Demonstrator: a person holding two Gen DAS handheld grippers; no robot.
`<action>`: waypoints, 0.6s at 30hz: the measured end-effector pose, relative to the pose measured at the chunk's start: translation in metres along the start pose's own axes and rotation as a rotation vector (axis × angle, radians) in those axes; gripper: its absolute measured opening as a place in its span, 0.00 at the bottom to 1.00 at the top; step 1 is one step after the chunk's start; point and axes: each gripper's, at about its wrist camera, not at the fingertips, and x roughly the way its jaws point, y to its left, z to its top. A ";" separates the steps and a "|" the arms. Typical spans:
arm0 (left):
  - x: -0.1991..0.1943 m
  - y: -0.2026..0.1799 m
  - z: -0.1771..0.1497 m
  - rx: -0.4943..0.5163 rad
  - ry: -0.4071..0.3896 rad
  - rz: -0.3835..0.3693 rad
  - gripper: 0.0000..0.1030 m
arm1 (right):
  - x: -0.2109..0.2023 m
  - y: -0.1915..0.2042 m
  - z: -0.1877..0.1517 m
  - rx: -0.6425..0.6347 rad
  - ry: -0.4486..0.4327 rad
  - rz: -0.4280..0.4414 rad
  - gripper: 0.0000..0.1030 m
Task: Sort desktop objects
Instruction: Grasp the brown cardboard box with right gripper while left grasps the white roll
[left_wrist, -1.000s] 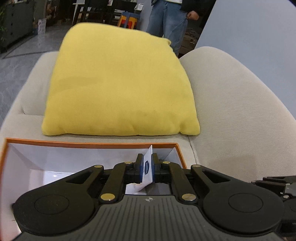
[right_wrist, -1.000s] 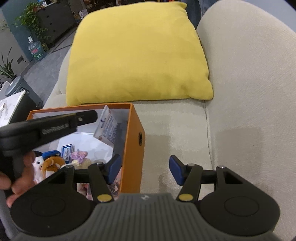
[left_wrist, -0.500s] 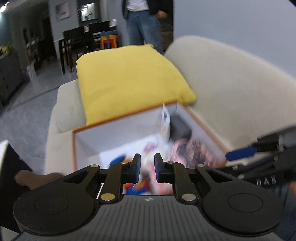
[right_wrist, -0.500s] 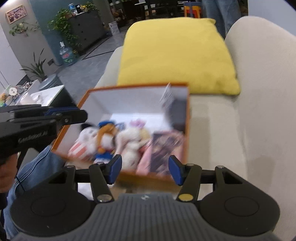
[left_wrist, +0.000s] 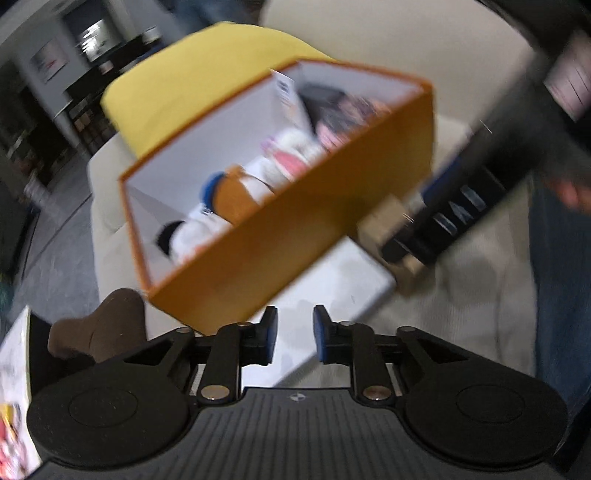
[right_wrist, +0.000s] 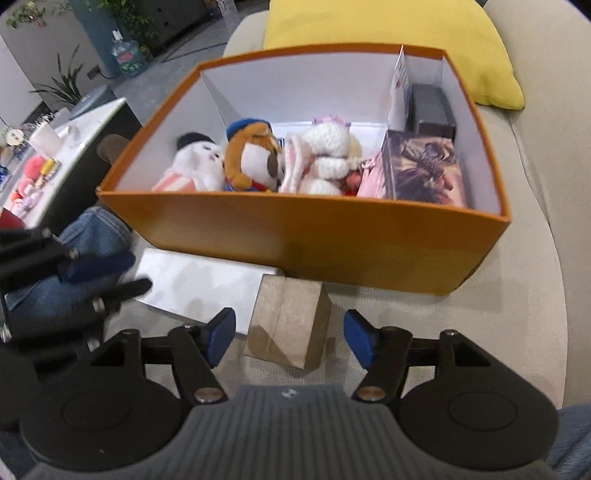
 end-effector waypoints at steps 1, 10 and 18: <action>0.004 -0.006 -0.003 0.041 0.004 0.006 0.30 | 0.002 0.002 -0.001 0.000 0.007 0.000 0.67; 0.035 -0.058 -0.028 0.416 0.012 0.123 0.55 | 0.019 0.001 -0.002 -0.005 0.041 -0.018 0.53; 0.058 -0.081 -0.040 0.666 0.033 0.234 0.60 | 0.001 -0.016 -0.008 -0.050 0.038 -0.070 0.49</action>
